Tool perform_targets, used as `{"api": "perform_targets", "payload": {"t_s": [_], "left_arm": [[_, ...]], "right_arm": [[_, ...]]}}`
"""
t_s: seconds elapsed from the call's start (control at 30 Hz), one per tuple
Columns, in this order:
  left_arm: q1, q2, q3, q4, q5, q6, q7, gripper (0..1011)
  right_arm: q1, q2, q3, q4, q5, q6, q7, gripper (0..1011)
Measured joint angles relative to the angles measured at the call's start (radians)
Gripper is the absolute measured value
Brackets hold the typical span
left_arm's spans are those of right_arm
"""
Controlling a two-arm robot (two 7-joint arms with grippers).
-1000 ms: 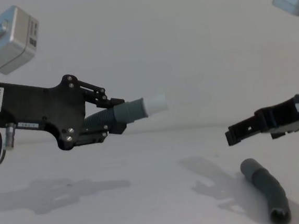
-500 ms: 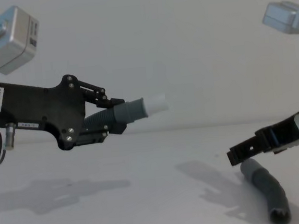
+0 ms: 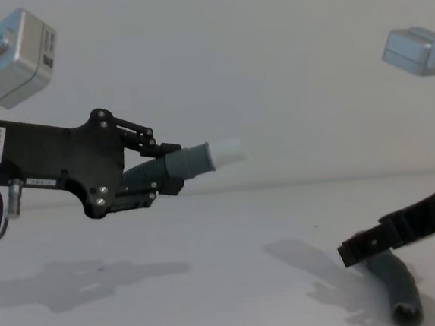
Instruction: Use both hands to pick up one end of the pipe from the table, align the ends, and insert them.
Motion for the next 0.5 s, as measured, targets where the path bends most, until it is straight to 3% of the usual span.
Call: {"api": "perform_targets", "payload": {"t_s": [0.5], "left_arm": [[0.0, 0.0, 0.0, 0.0, 0.0, 0.0, 0.0, 332]], "right_arm": [[-0.032, -0.018, 0.026, 0.01, -0.003, -0.016, -0.006, 1002]]}}
